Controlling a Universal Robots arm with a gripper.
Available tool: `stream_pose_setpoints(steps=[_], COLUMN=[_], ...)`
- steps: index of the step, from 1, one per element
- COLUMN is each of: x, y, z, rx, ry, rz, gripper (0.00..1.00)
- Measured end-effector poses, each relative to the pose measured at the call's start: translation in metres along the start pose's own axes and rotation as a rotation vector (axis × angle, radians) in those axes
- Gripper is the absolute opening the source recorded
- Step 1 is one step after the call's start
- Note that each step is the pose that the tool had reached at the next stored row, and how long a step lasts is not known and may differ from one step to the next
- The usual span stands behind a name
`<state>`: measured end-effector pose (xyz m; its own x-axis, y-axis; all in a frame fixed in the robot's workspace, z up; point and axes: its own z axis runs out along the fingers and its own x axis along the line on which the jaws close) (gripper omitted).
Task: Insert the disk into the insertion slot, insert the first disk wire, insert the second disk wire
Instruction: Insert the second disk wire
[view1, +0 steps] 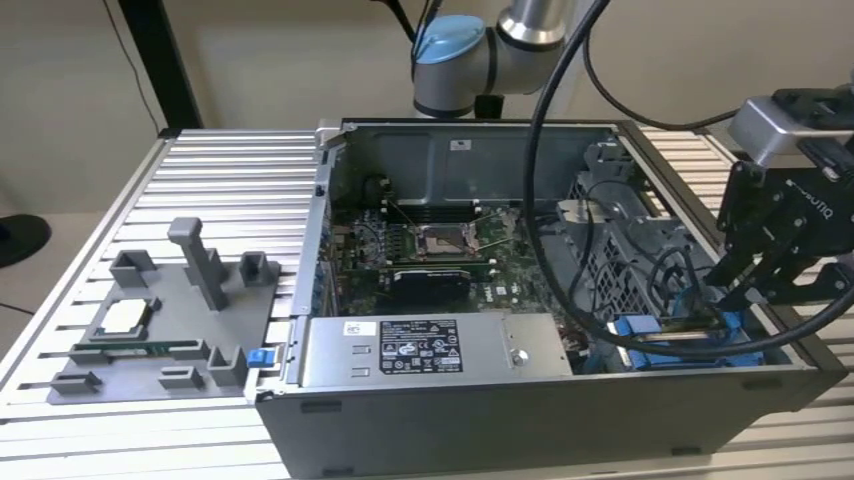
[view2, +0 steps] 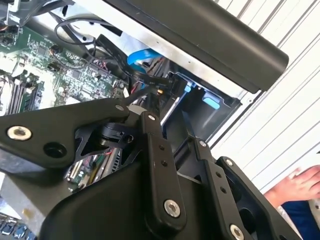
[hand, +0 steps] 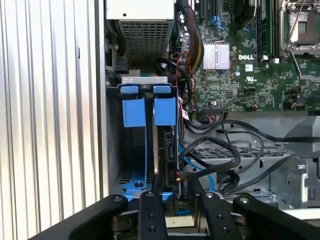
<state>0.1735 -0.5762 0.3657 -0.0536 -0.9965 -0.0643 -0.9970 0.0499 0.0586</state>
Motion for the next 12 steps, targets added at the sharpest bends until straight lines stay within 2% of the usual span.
stream_pose_setpoints(steps=[7, 12], x=[0.0065, 0.0071], y=[-0.0016, -0.0018], z=[-0.0056, -0.0056], rx=[-0.0189, -0.0196], ry=[-0.0057, -0.0066], rz=[0.001, 0.000], gripper=[1.00, 1.00])
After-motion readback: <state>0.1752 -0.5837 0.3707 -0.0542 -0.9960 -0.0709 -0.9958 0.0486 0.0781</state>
